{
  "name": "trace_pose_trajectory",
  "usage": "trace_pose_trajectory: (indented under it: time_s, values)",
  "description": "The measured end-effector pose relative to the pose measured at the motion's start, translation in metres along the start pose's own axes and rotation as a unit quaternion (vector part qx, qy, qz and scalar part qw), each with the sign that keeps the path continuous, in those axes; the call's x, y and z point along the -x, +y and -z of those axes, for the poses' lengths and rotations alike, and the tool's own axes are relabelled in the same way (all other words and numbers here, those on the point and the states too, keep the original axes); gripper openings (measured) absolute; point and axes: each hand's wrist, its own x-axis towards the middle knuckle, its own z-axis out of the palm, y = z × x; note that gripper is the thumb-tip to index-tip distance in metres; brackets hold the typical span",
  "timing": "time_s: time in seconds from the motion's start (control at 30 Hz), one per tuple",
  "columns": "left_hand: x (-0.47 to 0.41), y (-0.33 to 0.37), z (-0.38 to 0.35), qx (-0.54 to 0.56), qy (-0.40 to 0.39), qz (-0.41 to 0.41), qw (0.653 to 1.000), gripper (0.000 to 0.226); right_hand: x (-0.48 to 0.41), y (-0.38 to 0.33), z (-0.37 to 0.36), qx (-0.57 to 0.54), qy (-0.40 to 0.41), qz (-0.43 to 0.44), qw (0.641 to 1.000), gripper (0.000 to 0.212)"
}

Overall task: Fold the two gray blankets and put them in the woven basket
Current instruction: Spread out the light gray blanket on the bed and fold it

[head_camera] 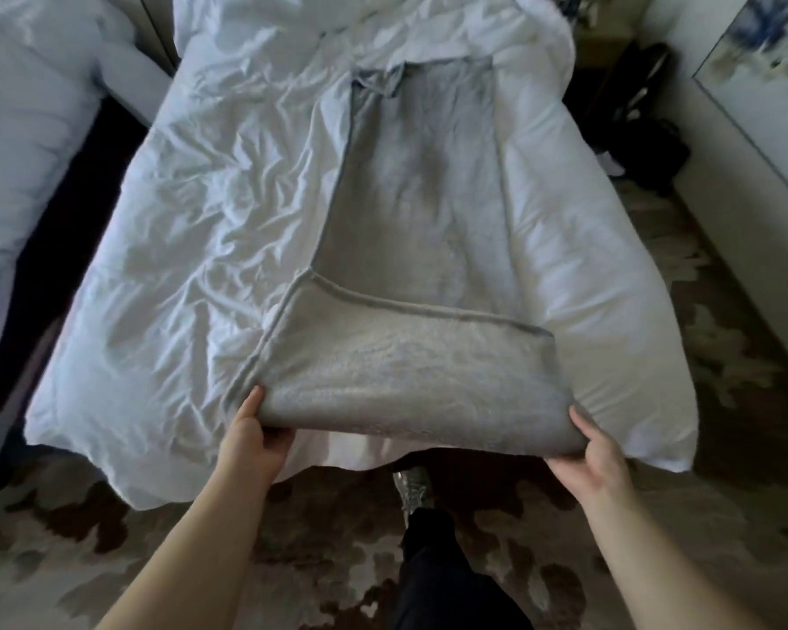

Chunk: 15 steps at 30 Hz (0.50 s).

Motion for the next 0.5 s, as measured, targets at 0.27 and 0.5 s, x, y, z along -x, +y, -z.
trace_pose_trajectory:
  time_s: [0.27,0.5]
  values:
    - [0.062,0.024,0.022,-0.043,0.008,-0.092,0.995,0.038,0.085,-0.028,0.007,0.131,0.110,0.074,0.983,0.043]
    - [0.088,0.015,0.071,0.002,0.050,-0.075,0.996,0.033,0.143,-0.014,0.030,-0.045,0.092,0.027,0.994,0.030]
